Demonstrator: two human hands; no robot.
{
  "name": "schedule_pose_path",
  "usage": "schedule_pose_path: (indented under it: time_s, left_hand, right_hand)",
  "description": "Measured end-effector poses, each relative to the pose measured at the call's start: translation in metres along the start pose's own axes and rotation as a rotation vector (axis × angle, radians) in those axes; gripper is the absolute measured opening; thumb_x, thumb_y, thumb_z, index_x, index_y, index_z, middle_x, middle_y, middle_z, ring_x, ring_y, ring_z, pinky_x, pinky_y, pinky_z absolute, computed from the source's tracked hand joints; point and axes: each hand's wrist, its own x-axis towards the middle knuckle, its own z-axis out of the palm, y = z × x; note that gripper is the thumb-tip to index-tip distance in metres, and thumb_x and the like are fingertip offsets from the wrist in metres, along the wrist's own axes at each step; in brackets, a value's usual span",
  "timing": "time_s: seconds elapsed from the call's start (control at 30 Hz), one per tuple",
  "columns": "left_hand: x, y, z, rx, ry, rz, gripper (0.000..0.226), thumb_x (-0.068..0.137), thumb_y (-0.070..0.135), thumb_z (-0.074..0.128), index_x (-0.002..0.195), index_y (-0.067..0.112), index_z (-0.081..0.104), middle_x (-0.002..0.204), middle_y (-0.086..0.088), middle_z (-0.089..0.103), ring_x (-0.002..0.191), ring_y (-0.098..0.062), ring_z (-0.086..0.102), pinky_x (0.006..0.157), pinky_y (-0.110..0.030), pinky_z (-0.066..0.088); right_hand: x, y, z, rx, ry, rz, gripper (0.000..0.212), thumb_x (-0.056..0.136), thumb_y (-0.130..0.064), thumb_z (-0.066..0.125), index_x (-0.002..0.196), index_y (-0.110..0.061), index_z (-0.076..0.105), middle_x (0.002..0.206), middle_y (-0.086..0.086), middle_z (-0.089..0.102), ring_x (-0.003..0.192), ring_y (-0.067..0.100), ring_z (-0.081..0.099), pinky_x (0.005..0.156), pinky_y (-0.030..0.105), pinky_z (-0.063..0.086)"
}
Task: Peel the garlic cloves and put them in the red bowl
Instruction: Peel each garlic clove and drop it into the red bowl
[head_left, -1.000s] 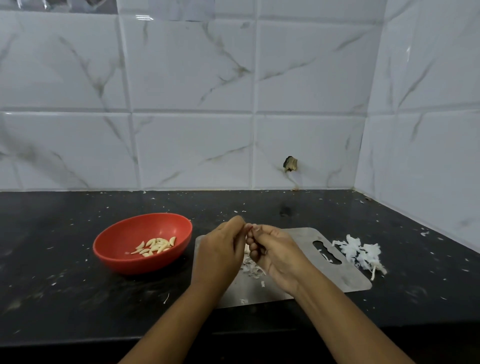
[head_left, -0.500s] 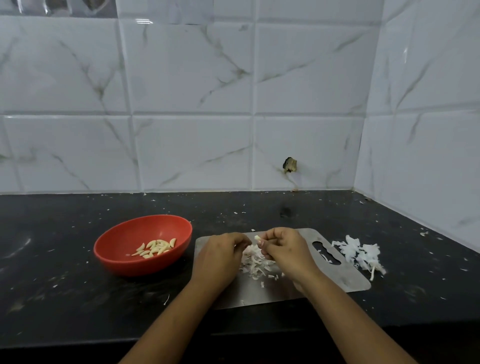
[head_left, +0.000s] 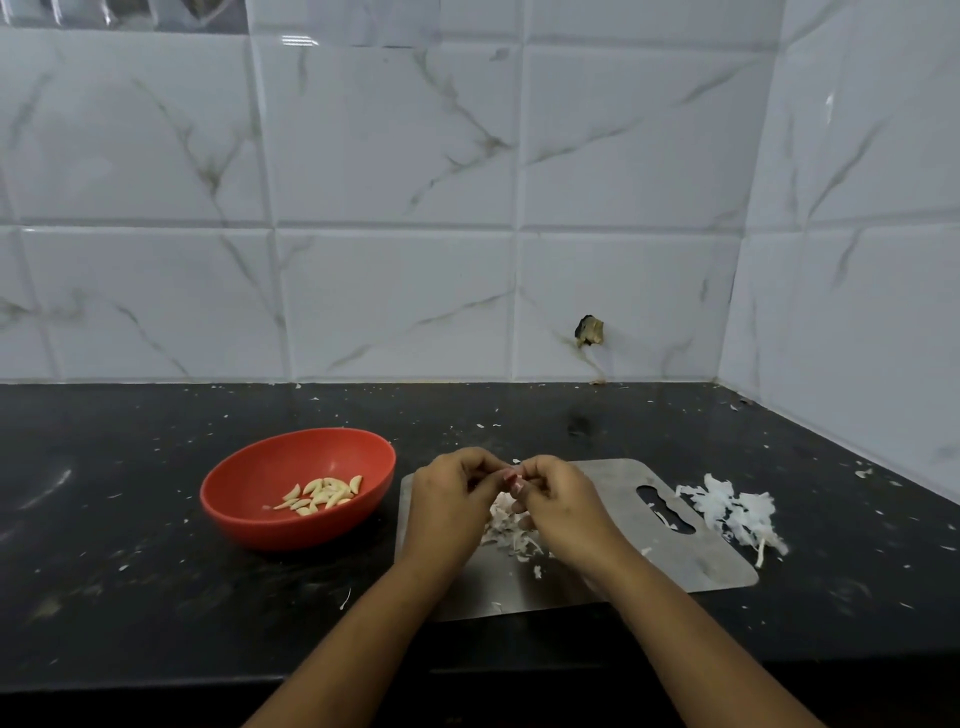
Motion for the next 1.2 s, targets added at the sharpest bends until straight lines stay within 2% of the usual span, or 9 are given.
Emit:
schedule_pose_path:
  time_s: [0.3,0.47,0.57,0.67,0.73,0.8,0.93,1.03,1.2]
  left_hand:
    - [-0.004,0.01,0.004,0.128,0.064,-0.02,0.01,0.091,0.021,0.064,0.088,0.022,0.074,0.08,0.012,0.07,0.077,0.0,0.063,0.071,-0.023,0.053]
    - [-0.006,0.012,0.005,0.311,0.028,-0.005,0.02,0.097,0.025,0.053,0.106,0.025,0.071,0.095,0.009,0.071,0.078,0.001,0.057,0.059,-0.004,0.038]
    - [-0.004,0.011,0.007,0.333,0.001,-0.022,0.022,0.097,0.021,0.051,0.107,0.023,0.071,0.097,0.007,0.072,0.079,0.0,0.057,0.06,-0.004,0.038]
    - [-0.001,0.008,0.009,0.271,-0.046,-0.059,0.023,0.095,0.015,0.052,0.106,0.019,0.072,0.098,0.004,0.072,0.087,-0.006,0.064,0.072,-0.015,0.047]
    - [-0.001,0.009,0.007,0.247,-0.07,-0.061,0.023,0.095,0.014,0.052,0.106,0.018,0.072,0.099,0.004,0.072,0.089,-0.005,0.064,0.073,-0.01,0.046]
    - [-0.001,0.009,0.005,0.229,-0.086,-0.067,0.023,0.095,0.013,0.052,0.105,0.018,0.073,0.097,0.005,0.073,0.084,-0.003,0.062,0.065,-0.002,0.04]
    - [0.002,0.007,0.006,0.025,-0.12,-0.192,0.024,0.095,0.009,0.052,0.094,0.017,0.074,0.078,0.003,0.072,0.061,-0.004,0.063,0.055,-0.014,0.044]
    - [0.005,0.006,0.008,-0.135,-0.136,-0.301,0.025,0.096,0.006,0.051,0.088,0.014,0.073,0.069,0.0,0.069,0.045,-0.002,0.057,0.043,-0.012,0.038]
    - [0.003,0.012,0.004,-0.218,-0.076,-0.327,0.016,0.092,0.008,0.059,0.089,0.012,0.075,0.066,0.005,0.069,0.044,0.001,0.054,0.043,-0.011,0.038]
  right_hand:
    - [0.003,-0.004,0.004,0.083,0.018,0.078,0.012,0.099,-0.011,0.05,0.101,-0.011,0.062,0.089,0.004,0.065,0.077,0.011,0.063,0.061,0.018,0.05]
    - [0.001,-0.002,0.007,-0.05,0.092,0.041,0.009,0.097,-0.012,0.055,0.099,-0.01,0.063,0.091,0.006,0.066,0.084,0.017,0.065,0.077,0.036,0.058]
    - [0.001,-0.002,0.009,-0.08,0.129,0.029,0.007,0.096,-0.011,0.057,0.096,-0.011,0.064,0.091,0.006,0.066,0.083,0.014,0.063,0.074,0.028,0.056]
    - [0.002,-0.003,0.009,-0.141,0.148,0.011,0.008,0.096,-0.01,0.057,0.097,-0.01,0.064,0.092,0.006,0.066,0.083,0.013,0.062,0.067,0.02,0.05]
    - [0.002,-0.003,0.009,-0.17,0.15,0.003,0.009,0.095,-0.009,0.057,0.096,-0.009,0.065,0.09,0.005,0.066,0.081,0.013,0.062,0.066,0.02,0.051]
    - [0.002,-0.003,0.009,-0.172,0.153,0.0,0.009,0.094,-0.008,0.057,0.094,-0.009,0.066,0.088,0.005,0.066,0.08,0.013,0.063,0.068,0.024,0.054]
    - [0.002,-0.004,0.01,-0.154,0.159,0.011,0.009,0.093,-0.007,0.058,0.093,-0.009,0.066,0.089,0.006,0.067,0.081,0.014,0.065,0.072,0.029,0.057]
    - [0.001,-0.007,0.009,-0.127,0.156,0.006,0.012,0.094,-0.005,0.057,0.088,-0.012,0.065,0.088,0.007,0.067,0.081,0.017,0.067,0.075,0.036,0.059]
    - [0.0,-0.006,0.011,-0.084,0.18,-0.023,0.017,0.092,-0.003,0.058,0.082,-0.015,0.061,0.082,0.008,0.066,0.077,0.02,0.067,0.071,0.042,0.06]
